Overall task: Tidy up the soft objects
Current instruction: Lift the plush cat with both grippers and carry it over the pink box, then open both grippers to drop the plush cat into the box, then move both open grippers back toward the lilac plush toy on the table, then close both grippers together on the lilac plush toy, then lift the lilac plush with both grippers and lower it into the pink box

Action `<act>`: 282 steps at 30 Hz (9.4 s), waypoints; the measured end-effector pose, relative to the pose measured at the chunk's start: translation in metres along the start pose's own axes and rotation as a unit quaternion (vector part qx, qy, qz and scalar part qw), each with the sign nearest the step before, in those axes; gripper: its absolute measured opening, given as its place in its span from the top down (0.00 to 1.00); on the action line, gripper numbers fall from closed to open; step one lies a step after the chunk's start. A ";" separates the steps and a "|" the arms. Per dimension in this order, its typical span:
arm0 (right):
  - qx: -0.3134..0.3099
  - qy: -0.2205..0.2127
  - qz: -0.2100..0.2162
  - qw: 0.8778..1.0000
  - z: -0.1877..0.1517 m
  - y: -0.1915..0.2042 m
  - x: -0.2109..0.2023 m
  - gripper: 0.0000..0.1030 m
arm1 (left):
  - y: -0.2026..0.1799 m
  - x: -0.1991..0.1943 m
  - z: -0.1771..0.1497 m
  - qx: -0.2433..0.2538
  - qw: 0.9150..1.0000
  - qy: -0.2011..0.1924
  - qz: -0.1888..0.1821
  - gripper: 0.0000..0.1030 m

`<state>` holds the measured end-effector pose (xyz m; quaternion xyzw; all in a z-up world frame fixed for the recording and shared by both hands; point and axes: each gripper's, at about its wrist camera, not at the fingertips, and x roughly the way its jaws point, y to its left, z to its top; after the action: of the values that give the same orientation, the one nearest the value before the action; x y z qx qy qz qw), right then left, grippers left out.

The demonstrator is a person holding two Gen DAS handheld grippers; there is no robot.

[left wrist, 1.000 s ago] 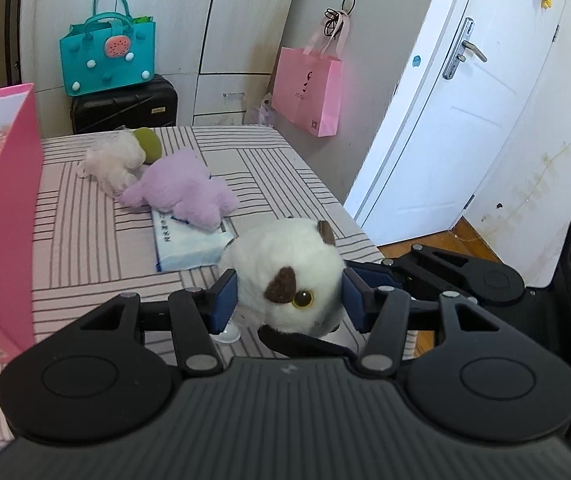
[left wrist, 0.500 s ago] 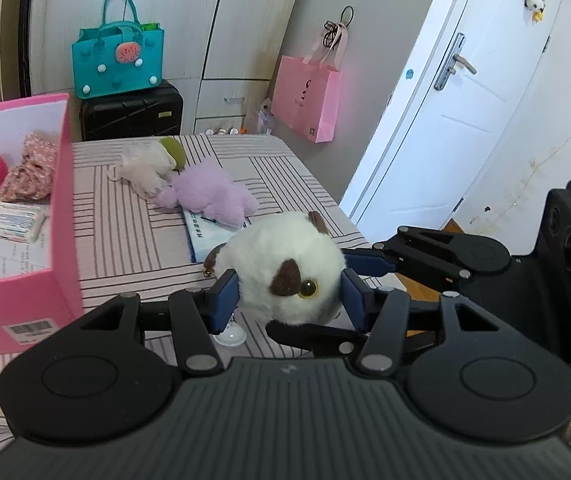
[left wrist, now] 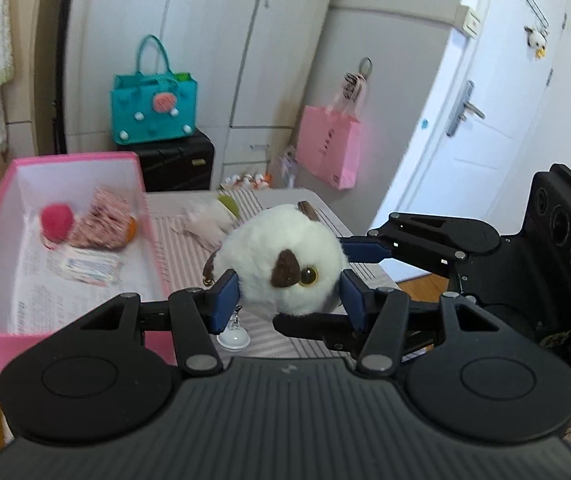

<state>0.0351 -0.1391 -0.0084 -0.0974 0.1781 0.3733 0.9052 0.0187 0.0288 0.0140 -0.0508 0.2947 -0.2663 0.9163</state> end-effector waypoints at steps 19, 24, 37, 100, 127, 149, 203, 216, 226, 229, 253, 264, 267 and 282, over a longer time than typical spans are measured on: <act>-0.041 0.057 0.133 0.989 0.078 -0.021 0.165 0.36 | 0.134 0.019 0.055 -0.064 0.992 0.025 0.107 0.48; -0.086 0.106 0.156 0.978 0.084 -0.024 0.214 0.36 | 0.176 0.042 0.062 -0.085 0.987 0.070 0.118 0.48; -0.205 0.129 0.142 0.960 0.078 -0.018 0.274 0.37 | 0.220 0.089 0.068 -0.067 0.978 0.136 0.146 0.50; 0.011 0.123 0.105 0.987 0.075 -0.020 0.072 0.34 | 0.065 -0.034 0.046 0.058 0.978 0.104 0.173 0.41; 0.024 0.107 0.044 0.993 -0.012 -0.020 -0.054 0.24 | -0.024 -0.021 -0.008 0.126 0.977 0.123 0.123 0.11; 0.036 0.078 -0.043 0.995 -0.102 -0.077 -0.030 0.22 | -0.033 0.088 -0.012 0.105 0.989 0.090 0.045 0.09; 0.117 0.081 -0.053 0.988 -0.119 -0.167 0.095 0.46 | 0.018 0.258 -0.014 -0.149 0.986 0.038 0.058 0.47; 0.181 0.092 -0.030 0.979 -0.112 -0.157 0.077 0.47 | 0.003 0.228 -0.017 -0.132 0.989 0.034 0.054 0.52; 0.211 0.101 -0.006 0.972 -0.105 -0.139 0.061 0.46 | 0.000 0.195 -0.019 -0.129 0.989 0.052 0.039 0.52; 0.210 0.102 -0.002 0.972 -0.104 -0.129 0.058 0.46 | -0.002 0.185 -0.022 -0.123 0.990 0.054 0.043 0.52; 0.154 0.108 0.036 0.981 -0.064 -0.060 0.009 0.45 | 0.005 0.091 -0.028 -0.122 0.990 0.066 -0.029 0.51; 0.092 0.085 0.090 0.988 -0.008 -0.018 0.000 0.45 | 0.018 0.011 -0.011 -0.104 0.993 0.042 -0.035 0.53; 0.073 0.074 0.105 0.989 0.008 -0.007 0.007 0.45 | 0.025 -0.005 -0.004 -0.097 0.995 0.028 -0.022 0.53; 0.098 0.081 0.186 0.974 0.061 -0.009 0.106 0.45 | 0.105 -0.014 0.039 -0.104 0.993 0.023 0.057 0.53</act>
<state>0.1265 -0.0587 0.0060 -0.0035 0.3012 0.5066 0.8078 0.0791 0.1229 0.0268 -0.1225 0.3442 -0.1828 0.9128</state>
